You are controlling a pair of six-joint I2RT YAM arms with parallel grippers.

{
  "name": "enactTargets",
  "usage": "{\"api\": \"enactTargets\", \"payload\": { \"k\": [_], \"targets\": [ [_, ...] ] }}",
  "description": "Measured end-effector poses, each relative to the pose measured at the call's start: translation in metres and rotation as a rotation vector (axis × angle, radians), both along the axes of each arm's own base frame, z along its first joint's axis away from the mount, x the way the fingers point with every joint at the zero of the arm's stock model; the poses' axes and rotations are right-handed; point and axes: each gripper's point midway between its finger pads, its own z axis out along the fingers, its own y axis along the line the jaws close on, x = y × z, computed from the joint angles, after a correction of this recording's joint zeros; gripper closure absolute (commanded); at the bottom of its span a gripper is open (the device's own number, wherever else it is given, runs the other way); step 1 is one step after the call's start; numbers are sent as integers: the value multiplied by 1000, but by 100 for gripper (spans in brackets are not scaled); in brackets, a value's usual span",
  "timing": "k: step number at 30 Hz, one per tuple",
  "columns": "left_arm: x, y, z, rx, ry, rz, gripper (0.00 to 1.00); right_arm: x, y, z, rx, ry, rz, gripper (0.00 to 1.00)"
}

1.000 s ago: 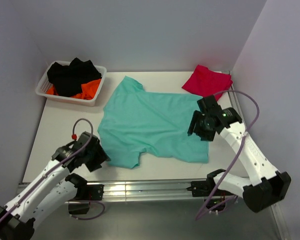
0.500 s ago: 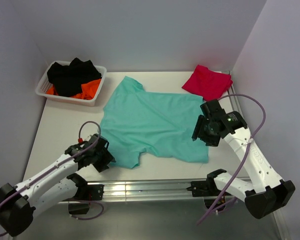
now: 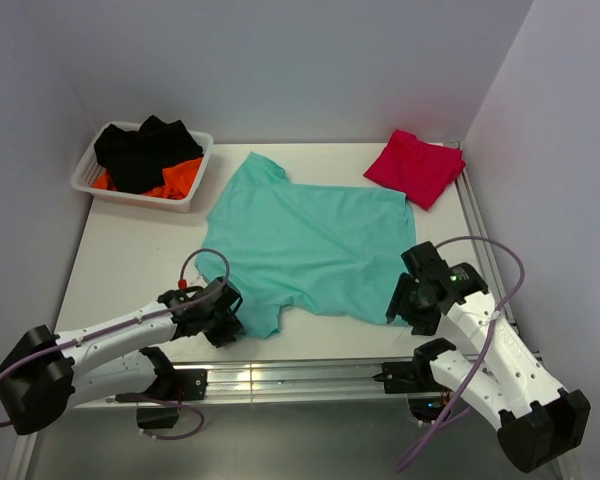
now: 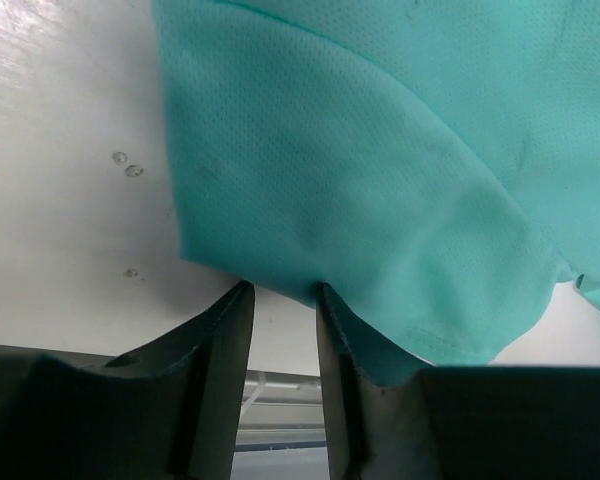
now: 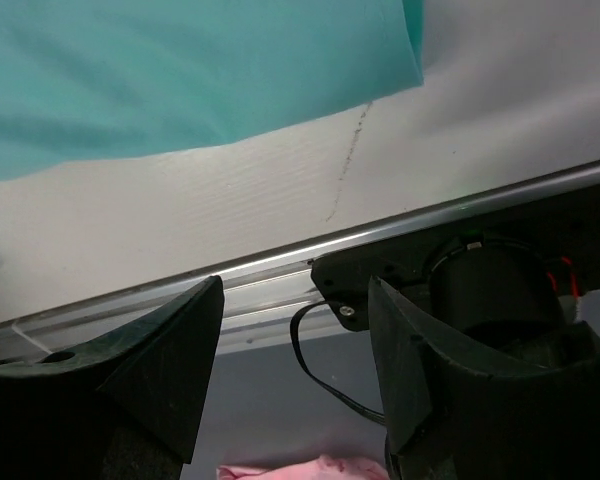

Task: Fold and stack the t-shirts
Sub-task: Flatten the tshirt out

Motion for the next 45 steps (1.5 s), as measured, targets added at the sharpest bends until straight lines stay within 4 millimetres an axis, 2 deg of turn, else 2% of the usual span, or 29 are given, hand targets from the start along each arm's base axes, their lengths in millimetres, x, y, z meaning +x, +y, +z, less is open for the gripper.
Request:
{"api": "enactTargets", "payload": {
  "k": [3,5,6,7,9,12,14,15,17,18,19,20,21,24,28,30,35,39,45],
  "targets": [
    [2,-1,0,8,0,10,65,-13,5,-18,37,50,-15,34],
    [4,-1,-1,17,-3,16,77,-13,8,-20,56,52,-20,34],
    [5,0,-1,26,-2,20,89,-10,11,-20,65,44,-20,34],
    [6,1,-1,39,-3,27,96,-8,12,-20,70,38,-20,34],
    [8,6,0,78,-7,27,100,-5,13,-20,74,33,-19,34],
    [18,6,20,113,-38,16,100,0,15,-21,75,31,-18,34],
    [31,-3,50,113,-78,-15,100,1,16,-22,74,32,-18,34],
    [38,-9,65,103,-101,-28,97,2,16,-22,73,33,-17,34],
    [61,-28,105,80,-154,-67,74,4,16,-23,72,34,-17,34],
    [73,-36,122,72,-177,-81,35,5,17,-24,72,35,-17,34],
    [86,-44,135,63,-204,-95,18,6,17,-24,71,36,-17,34],
    [97,-51,144,61,-217,-100,8,7,17,-24,70,37,-14,34],
    [103,-54,146,63,-216,-107,4,8,18,-25,69,39,-13,34],
    [106,-57,131,82,-169,-131,3,12,18,-24,65,44,-7,34],
    [76,-40,98,109,-62,-157,5,19,19,-20,56,35,6,33],
    [65,-32,95,109,-44,-156,6,20,19,-19,56,29,10,33],
    [53,-19,106,69,-92,-144,9,21,19,-18,57,26,15,33],
    [57,-17,100,84,-112,-134,14,21,20,-18,58,24,18,34],
    [85,-31,79,137,-105,-140,25,22,20,-18,59,20,22,34]
  ]
}}
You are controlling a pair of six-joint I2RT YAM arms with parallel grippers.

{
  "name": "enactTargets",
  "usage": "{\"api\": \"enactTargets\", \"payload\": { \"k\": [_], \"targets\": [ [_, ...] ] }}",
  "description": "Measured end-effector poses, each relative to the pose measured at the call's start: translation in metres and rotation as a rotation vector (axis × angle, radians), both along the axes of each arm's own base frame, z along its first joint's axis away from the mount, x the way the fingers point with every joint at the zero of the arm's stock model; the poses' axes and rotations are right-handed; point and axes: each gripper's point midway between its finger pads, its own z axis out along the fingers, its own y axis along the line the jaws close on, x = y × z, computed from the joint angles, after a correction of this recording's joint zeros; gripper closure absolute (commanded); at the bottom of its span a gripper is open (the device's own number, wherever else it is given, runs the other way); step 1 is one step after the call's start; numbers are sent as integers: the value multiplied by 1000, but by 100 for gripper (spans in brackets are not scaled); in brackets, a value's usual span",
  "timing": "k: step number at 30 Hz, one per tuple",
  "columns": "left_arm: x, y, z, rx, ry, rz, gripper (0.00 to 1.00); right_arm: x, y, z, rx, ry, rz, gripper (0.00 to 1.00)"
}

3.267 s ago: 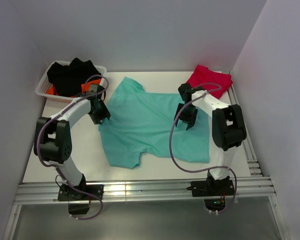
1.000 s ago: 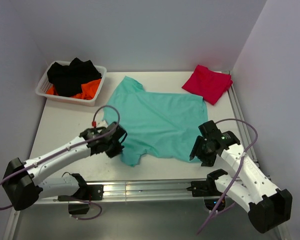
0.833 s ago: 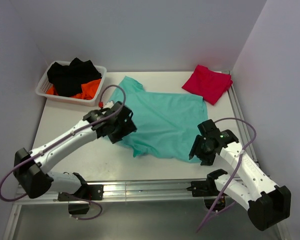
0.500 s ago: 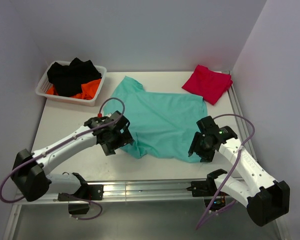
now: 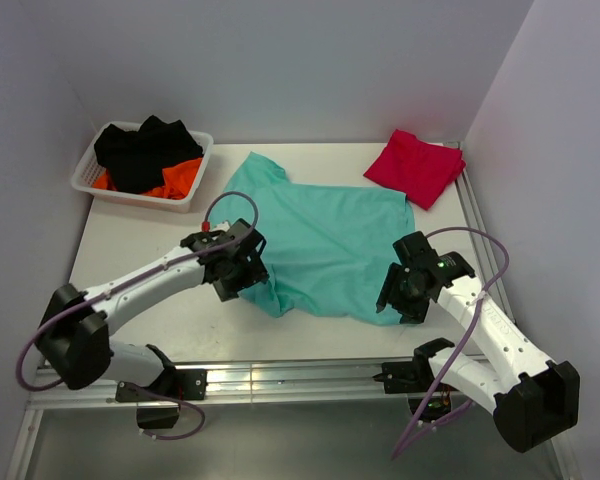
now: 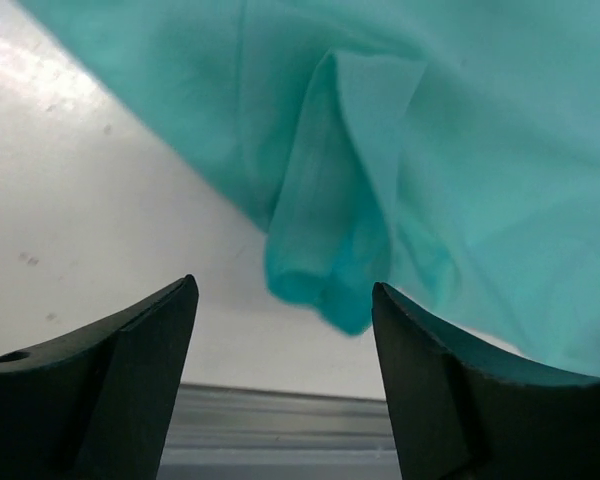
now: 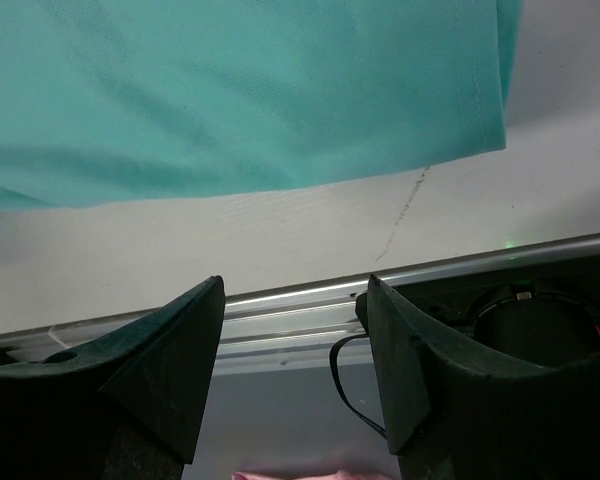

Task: Fold and stack the t-shirts
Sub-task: Flatten the tshirt out

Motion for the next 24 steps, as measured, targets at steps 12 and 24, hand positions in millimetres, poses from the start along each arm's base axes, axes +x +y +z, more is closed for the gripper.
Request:
{"api": "enactTargets", "payload": {
  "k": [12,24],
  "targets": [
    [67,-4,-25,20,-20,43,30,-2,-3,1,-12,-10,12,34],
    [76,-16,-46,1,-3,27,36,-2,-5,-1,-27,3,26,34]
  ]
}}
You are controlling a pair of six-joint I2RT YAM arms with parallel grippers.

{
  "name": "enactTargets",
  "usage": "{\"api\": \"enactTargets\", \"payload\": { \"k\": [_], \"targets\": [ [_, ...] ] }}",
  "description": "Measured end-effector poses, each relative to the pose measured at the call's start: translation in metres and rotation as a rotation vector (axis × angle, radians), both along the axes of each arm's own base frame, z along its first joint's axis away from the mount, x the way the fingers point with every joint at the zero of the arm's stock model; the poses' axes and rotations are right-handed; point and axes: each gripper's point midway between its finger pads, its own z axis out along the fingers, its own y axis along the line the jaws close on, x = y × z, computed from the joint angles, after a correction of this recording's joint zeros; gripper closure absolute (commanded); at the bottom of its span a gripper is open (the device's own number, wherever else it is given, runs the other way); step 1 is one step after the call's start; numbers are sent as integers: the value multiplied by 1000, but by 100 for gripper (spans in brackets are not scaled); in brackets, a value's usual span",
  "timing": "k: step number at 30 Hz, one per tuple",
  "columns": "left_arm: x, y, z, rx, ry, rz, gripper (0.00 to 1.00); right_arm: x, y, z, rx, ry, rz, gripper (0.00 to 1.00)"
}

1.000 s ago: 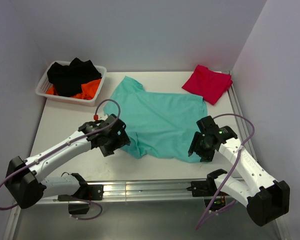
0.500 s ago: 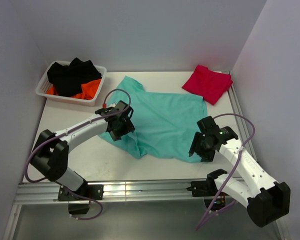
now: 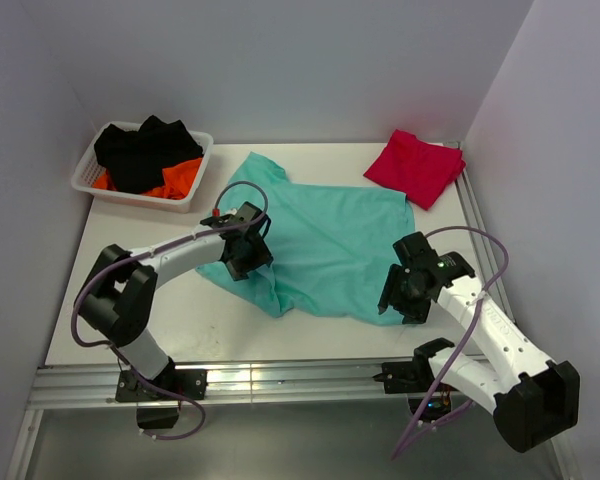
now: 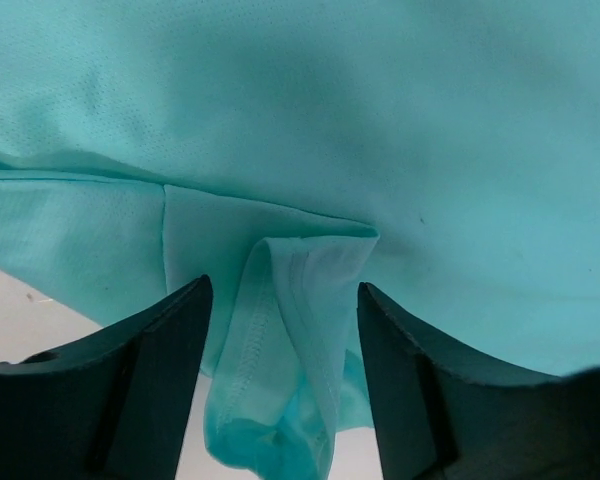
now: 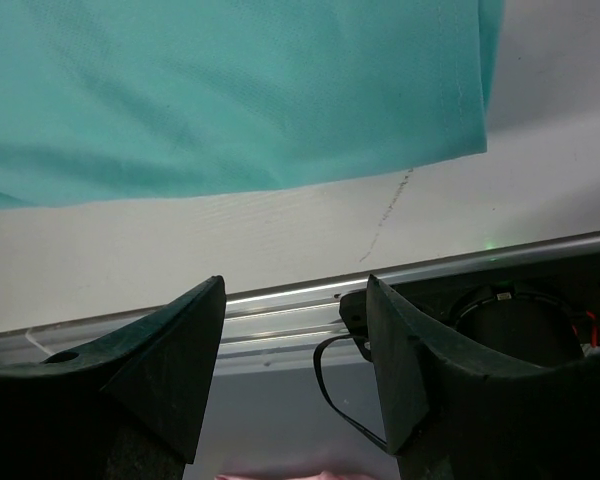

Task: Fold and stack the t-shirts
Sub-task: Flatten the tshirt out

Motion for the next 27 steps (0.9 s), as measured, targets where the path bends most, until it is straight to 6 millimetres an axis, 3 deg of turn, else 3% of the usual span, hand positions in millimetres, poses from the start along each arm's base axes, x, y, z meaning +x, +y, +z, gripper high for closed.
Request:
{"api": "enactTargets", "payload": {
  "k": [11,16,22,27],
  "targets": [
    [11,-10,-5,-3,12,-4,67,0,-1,-4,-13,24,10,36],
    [15,-13,0,-14,0,-2,100,-1,-1,-4,-15,28,10,36],
    [13,-10,10,-9,-10,1,99,3,-7,-1,-46,13,-29,34],
    [0,1,52,-70,-91,21,100,7,-13,9,-66,-42,-125,34]
  ]
}}
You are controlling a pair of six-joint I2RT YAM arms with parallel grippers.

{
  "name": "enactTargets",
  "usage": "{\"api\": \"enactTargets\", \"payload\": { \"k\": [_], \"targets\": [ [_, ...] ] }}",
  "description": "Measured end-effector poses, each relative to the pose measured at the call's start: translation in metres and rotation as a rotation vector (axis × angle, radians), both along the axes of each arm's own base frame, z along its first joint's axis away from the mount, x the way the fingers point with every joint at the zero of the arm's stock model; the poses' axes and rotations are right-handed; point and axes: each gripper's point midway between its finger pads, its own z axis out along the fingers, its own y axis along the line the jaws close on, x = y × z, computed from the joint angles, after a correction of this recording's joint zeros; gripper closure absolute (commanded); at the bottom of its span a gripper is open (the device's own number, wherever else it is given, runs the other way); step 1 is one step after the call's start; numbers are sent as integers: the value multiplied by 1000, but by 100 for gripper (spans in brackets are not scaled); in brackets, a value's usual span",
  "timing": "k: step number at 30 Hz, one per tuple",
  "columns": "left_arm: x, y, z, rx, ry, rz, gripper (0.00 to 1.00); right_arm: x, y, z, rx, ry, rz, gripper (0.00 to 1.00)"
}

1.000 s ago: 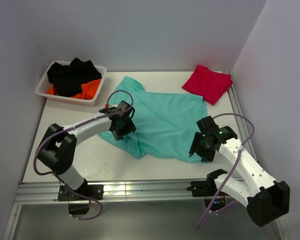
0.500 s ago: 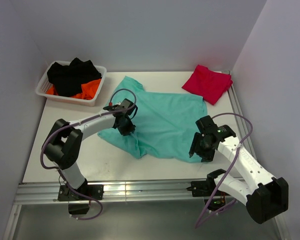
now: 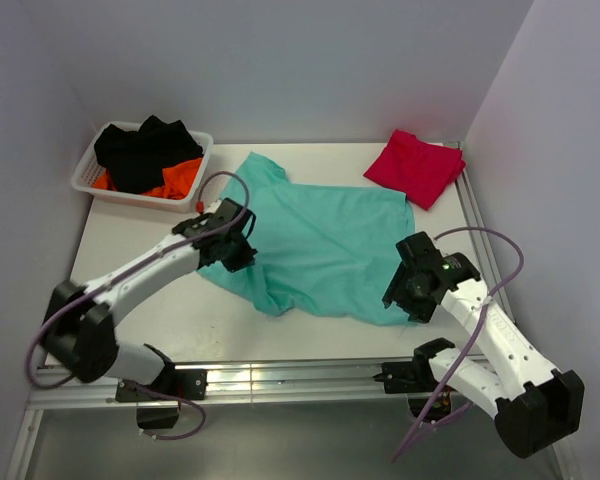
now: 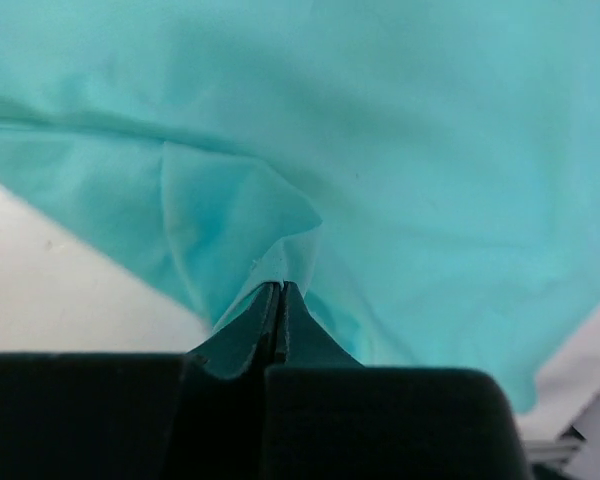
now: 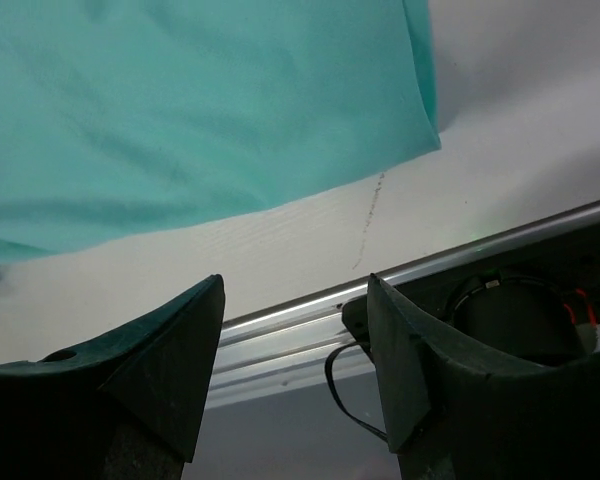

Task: Fold and stack the t-shirts
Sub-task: Flatten the tshirt out

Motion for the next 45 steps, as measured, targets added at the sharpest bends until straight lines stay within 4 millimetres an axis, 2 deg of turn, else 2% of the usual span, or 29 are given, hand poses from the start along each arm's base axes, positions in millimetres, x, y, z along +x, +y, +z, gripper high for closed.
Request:
{"api": "enactTargets", "payload": {
  "k": [3,5,9,13,20,24,30,38,45],
  "targets": [
    [-25,18,22,-48,-50,15,100,-4,-1,-5,11,-5,-51,35],
    [-41,29,27,-72,-66,28,100,-13,-1,-16,17,19,-80,35],
    [-76,52,13,-81,-38,54,100,-23,2,-36,47,63,-115,36],
    [-102,68,4,-73,6,70,100,-16,7,-38,70,43,-148,34],
    [-120,81,16,-94,3,95,100,-10,2,-40,51,25,-251,33],
    [-132,89,19,-104,13,118,100,-14,0,-52,63,33,-293,34],
    [-152,102,31,-157,-2,169,100,-18,-13,-72,54,68,-393,37],
    [-172,116,30,-171,25,224,100,-13,-16,-73,54,58,-429,39],
    [-175,119,26,-158,48,241,100,-11,-8,-63,121,10,-424,39]
  ]
}}
